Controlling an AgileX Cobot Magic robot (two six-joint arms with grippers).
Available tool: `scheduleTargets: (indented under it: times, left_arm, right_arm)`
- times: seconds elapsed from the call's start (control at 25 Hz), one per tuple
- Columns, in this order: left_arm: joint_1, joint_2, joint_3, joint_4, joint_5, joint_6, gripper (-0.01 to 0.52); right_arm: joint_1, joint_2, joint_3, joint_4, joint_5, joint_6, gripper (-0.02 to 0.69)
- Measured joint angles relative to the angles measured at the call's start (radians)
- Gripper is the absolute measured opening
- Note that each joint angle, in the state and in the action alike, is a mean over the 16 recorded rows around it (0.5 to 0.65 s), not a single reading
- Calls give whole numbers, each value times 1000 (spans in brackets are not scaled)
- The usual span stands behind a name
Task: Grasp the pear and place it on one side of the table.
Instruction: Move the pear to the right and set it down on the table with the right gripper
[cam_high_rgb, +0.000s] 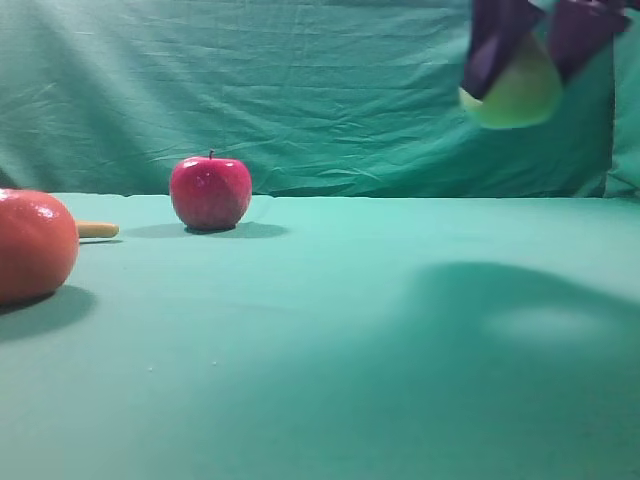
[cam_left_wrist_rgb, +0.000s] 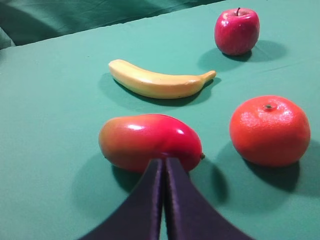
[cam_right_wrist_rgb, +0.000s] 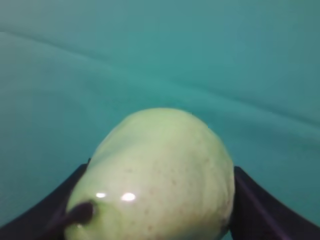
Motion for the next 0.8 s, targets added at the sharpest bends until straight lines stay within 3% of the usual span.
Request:
scheduleTargets:
  times: [0.28, 0.6, 0.72, 0.8]
  left_arm:
    - [0, 0, 0, 0, 0, 0, 0]
    - [0, 0, 0, 0, 0, 0, 0]
    - [0, 0, 0, 0, 0, 0, 0]
    - [0, 0, 0, 0, 0, 0, 0]
  right_arm:
    - [-19, 32, 58, 1, -78, 1, 517]
    - [-21, -24, -1, 1, 9, 1, 602]
    - [-22, -78, -35, 1, 77, 1, 598]
    - [-23, -123, -58, 1, 128, 1, 558]
